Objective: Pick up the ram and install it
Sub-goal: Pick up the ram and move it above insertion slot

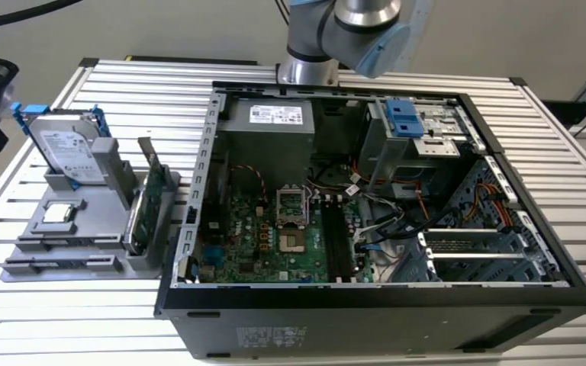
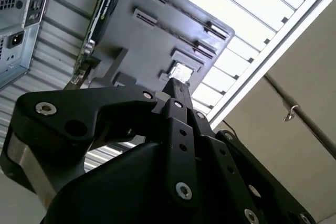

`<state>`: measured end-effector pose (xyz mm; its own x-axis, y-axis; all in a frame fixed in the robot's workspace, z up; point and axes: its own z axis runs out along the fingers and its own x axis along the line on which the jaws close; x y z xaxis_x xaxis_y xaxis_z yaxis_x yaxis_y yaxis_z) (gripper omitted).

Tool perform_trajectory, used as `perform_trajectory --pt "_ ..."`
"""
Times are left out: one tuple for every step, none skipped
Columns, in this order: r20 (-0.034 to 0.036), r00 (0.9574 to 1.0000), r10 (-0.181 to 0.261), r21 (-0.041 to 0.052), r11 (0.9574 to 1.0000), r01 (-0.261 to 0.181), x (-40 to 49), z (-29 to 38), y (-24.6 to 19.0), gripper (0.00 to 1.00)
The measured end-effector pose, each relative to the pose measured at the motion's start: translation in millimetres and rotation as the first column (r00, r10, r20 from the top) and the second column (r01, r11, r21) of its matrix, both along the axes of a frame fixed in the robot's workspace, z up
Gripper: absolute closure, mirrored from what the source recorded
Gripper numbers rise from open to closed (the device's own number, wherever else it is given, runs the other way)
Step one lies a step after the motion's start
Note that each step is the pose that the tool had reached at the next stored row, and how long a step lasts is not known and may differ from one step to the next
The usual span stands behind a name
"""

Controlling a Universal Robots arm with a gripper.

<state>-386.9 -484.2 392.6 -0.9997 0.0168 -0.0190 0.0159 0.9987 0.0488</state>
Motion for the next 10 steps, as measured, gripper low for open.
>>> perform_trajectory --pt "0.0 1.0 0.001 -0.0001 1.0 -0.001 -0.1 0.0 -0.3 1.0" --pt "0.0 1.0 0.001 -0.0001 1.0 -0.001 -0.2 0.1 -0.4 1.0" --pt "-0.0001 1.0 0.002 -0.0001 1.0 -0.002 -0.3 0.1 -0.5 1.0" --pt "0.0 1.0 0.002 0.0 1.0 -0.002 -0.4 0.0 -0.6 1.0" --pt "0.0 1.0 0.002 0.0 1.0 -0.002 -0.5 0.0 -0.6 1.0" --pt "0.0 1.0 0.003 0.0 1.0 -0.003 -0.6 0.0 -0.7 1.0" --pt "0.0 1.0 0.003 0.0 1.0 -0.003 -0.6 0.0 -0.7 1.0" --pt "0.0 1.0 0.003 0.0 1.0 -0.003 -0.7 0.0 -0.7 1.0" --pt "0.0 1.0 0.004 0.0 1.0 -0.004 -0.8 0.0 -0.7 1.0" --pt "0.0 1.0 0.004 0.0 1.0 -0.004 -0.8 0.0 -0.7 1.0"
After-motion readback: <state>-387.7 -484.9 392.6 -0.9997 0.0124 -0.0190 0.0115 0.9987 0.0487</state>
